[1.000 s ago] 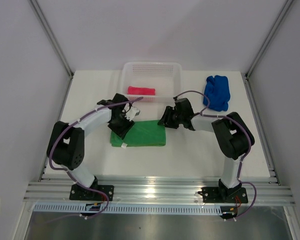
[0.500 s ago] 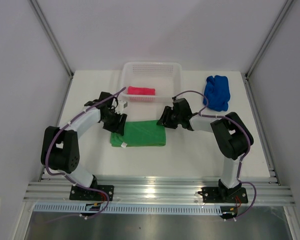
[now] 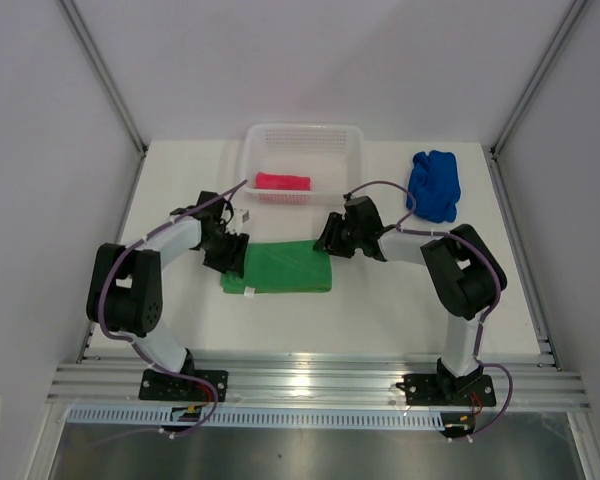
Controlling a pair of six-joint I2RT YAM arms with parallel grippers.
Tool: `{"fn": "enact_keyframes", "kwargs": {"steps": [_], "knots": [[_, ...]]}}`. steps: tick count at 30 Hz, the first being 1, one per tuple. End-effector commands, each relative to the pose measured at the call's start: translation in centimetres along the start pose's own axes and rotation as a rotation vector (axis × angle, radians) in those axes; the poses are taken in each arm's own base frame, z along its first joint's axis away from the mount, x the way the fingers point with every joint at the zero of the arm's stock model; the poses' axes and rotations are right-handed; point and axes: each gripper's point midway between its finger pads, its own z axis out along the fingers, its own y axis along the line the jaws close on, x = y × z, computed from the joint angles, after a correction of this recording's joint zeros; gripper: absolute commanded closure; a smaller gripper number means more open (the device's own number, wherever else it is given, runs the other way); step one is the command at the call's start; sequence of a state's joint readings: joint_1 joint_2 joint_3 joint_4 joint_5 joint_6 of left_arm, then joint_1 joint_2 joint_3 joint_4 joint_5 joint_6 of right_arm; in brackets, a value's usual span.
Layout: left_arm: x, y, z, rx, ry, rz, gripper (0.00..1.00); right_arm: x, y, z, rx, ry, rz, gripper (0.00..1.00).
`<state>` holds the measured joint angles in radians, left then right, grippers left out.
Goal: Roll the towels
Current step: Fold the towel
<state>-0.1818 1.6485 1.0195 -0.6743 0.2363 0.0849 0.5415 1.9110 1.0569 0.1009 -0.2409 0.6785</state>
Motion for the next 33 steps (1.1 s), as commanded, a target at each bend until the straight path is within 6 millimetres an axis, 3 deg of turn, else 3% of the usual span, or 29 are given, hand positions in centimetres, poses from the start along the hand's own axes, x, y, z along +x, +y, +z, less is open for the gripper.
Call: {"fn": "enact_keyframes", "kwargs": {"steps": [1, 8, 13, 14, 20, 28, 31, 32, 33], "knots": [[0.1, 0.4, 0.5, 0.001, 0.002, -0.028, 0.42, 0.9, -1.0, 0.6, 0.05, 0.026, -0.008, 0.51], [0.3, -0.7, 0.8, 0.071, 0.025, -0.027, 0.65, 1.4, -1.1, 0.8, 0.041, 0.042, 0.0, 0.51], [0.2, -0.9, 0.3, 0.082, 0.023, -0.013, 0.88, 1.6, -1.5, 0.8, 0.039, 0.042, 0.015, 0.51], [0.3, -0.8, 0.2, 0.076, 0.025, -0.007, 0.98, 1.6, -1.6, 0.8, 0.036, 0.04, 0.028, 0.51], [-0.8, -1.1, -1.7, 0.086, -0.009, 0.024, 0.99, 1.3, -2.0, 0.5, 0.03, 0.023, 0.04, 0.5], [0.4, -1.9, -2.5, 0.129, 0.02, 0.038, 0.99, 0.6, -3.0, 2.2, 0.024, 0.027, 0.063, 0.55], [0.8, -1.8, -2.4, 0.134, 0.048, 0.042, 0.99, 1.0, -3.8, 2.2, 0.038, 0.034, 0.086, 0.67], [0.8, -1.8, -2.8, 0.136, 0.053, 0.045, 0.99, 0.8, -4.1, 2.1, 0.04, 0.028, 0.101, 0.79], [0.6, -1.9, -3.2, 0.139, 0.045, 0.062, 0.99, 0.9, -4.3, 1.9, 0.028, 0.023, 0.113, 0.84]]}}
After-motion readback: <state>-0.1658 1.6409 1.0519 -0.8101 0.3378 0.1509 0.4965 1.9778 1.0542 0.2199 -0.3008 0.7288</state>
